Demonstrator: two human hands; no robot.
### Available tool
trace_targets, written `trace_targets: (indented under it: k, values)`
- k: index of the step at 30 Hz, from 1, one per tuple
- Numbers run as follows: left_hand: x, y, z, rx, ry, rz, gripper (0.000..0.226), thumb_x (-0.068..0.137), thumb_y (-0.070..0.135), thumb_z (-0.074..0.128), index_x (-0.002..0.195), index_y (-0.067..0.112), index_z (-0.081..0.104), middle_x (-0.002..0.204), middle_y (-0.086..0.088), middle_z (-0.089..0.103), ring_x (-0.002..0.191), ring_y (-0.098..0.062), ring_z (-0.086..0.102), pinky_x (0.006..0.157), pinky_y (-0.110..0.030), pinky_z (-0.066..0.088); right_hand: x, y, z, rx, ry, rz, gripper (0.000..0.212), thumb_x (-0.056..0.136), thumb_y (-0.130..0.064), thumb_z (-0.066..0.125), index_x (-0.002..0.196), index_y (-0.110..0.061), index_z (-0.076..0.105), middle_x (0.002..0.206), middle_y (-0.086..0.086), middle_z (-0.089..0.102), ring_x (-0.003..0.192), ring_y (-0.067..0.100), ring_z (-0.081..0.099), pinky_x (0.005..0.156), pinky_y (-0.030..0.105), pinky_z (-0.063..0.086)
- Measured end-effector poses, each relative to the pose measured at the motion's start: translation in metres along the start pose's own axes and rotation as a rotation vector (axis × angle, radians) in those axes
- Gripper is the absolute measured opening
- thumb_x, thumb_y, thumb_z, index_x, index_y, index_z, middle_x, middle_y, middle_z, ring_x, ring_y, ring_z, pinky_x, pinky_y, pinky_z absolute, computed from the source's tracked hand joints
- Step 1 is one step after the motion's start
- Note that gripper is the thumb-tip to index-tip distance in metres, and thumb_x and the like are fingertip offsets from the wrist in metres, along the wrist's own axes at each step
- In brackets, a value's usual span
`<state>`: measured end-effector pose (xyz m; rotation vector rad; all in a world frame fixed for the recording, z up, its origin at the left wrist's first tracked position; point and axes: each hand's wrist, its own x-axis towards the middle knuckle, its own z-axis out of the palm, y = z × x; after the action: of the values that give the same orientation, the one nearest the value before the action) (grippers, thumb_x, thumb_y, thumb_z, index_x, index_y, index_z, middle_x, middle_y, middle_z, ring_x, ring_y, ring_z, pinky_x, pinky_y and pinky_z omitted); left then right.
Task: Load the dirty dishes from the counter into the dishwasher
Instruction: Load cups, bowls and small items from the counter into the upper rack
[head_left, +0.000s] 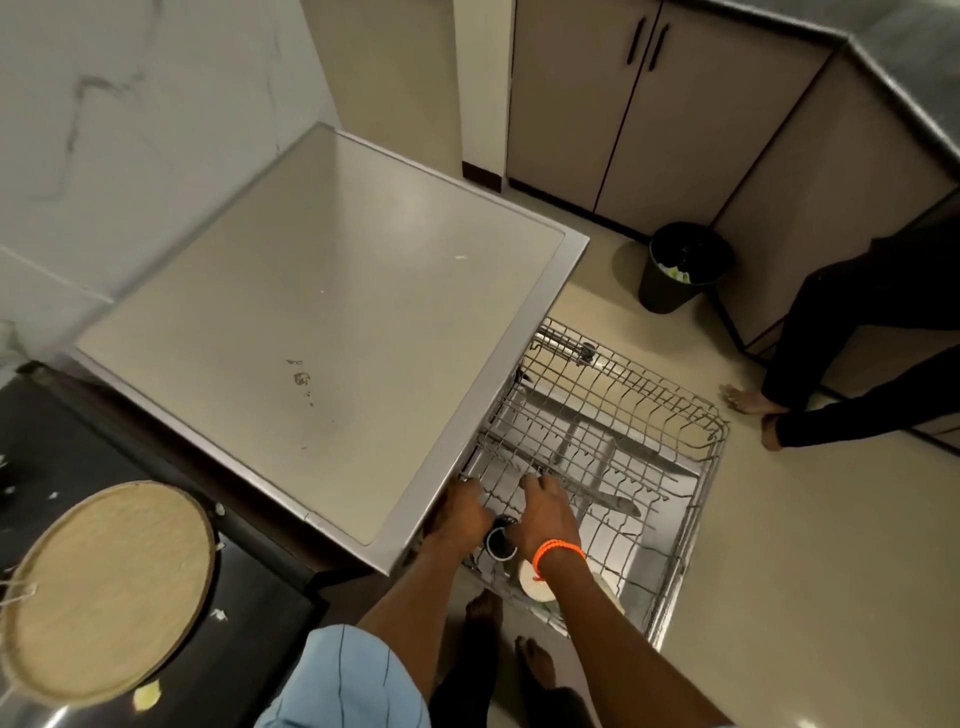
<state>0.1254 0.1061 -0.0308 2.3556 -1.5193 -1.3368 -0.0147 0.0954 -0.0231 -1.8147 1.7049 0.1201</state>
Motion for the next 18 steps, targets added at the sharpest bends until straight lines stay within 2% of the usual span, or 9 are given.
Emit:
trace_targets:
  k: [2,3,6,8,12,15,18]
  values:
    - [-0.012,0.006,-0.007,-0.003,-0.003,0.043,0.017,0.093,0.02,0.064,0.107,0.013,0.06,0.103,-0.006,0.062,0.085,-0.017,0.06,0.068,-0.029,0.049,-0.008,-0.001,-0.012,-0.018,0.021,-0.012,0.067,0.073,-0.021,0.08,0.132,-0.02,0.046,0.135,0.008,0.043,0.123,0.03,0.046,0.096,0.04,0.051]
    - [-0.018,0.01,-0.01,-0.012,0.004,0.06,0.015,0.093,0.022,0.065,0.104,0.013,0.06,0.099,-0.005,0.063,0.082,-0.014,0.059,0.065,-0.027,0.046,-0.012,-0.002,-0.018,-0.026,0.033,-0.019,0.07,0.073,-0.021,0.08,0.135,-0.02,0.046,0.138,0.008,0.043,0.125,0.031,0.045,0.097,0.041,0.05]
    - [-0.039,0.021,-0.017,-0.065,0.066,0.078,0.018,0.089,0.026,0.066,0.1,0.012,0.069,0.096,-0.006,0.07,0.085,-0.019,0.066,0.072,-0.033,0.054,-0.026,-0.005,-0.033,-0.035,0.057,-0.06,0.072,0.074,-0.022,0.082,0.137,-0.02,0.046,0.138,0.007,0.044,0.126,0.029,0.047,0.098,0.04,0.05]
    - [-0.049,0.027,-0.019,-0.033,0.105,0.101,0.021,0.087,0.029,0.065,0.098,0.013,0.071,0.096,-0.007,0.072,0.086,-0.021,0.067,0.071,-0.033,0.053,-0.032,-0.007,-0.04,-0.033,0.075,-0.082,0.072,0.074,-0.023,0.083,0.138,-0.02,0.047,0.137,0.006,0.046,0.124,0.028,0.048,0.098,0.038,0.05]
    - [-0.086,0.032,-0.034,-0.123,0.229,0.133,0.014,0.085,0.027,0.064,0.089,0.019,0.074,0.089,0.003,0.071,0.081,-0.015,0.065,0.071,-0.031,0.053,-0.052,-0.022,-0.058,-0.046,0.074,-0.147,0.067,0.078,-0.024,0.079,0.136,-0.023,0.046,0.137,0.003,0.046,0.124,0.026,0.049,0.094,0.041,0.052]
    - [-0.112,0.026,-0.049,-0.195,0.317,0.076,0.014,0.086,0.029,0.066,0.086,0.019,0.076,0.086,0.005,0.071,0.079,-0.01,0.062,0.069,-0.027,0.048,-0.064,-0.041,-0.062,-0.059,0.046,-0.21,0.066,0.08,-0.029,0.077,0.137,-0.021,0.046,0.143,0.006,0.043,0.127,0.029,0.048,0.093,0.041,0.052]
    - [-0.141,0.007,-0.065,-0.262,0.431,-0.002,0.015,0.082,0.03,0.066,0.088,0.02,0.075,0.09,0.004,0.073,0.089,-0.014,0.067,0.075,-0.025,0.049,-0.079,-0.064,-0.058,-0.069,0.048,-0.314,0.064,0.079,-0.033,0.077,0.134,-0.02,0.048,0.145,0.008,0.045,0.127,0.03,0.05,0.095,0.041,0.052]
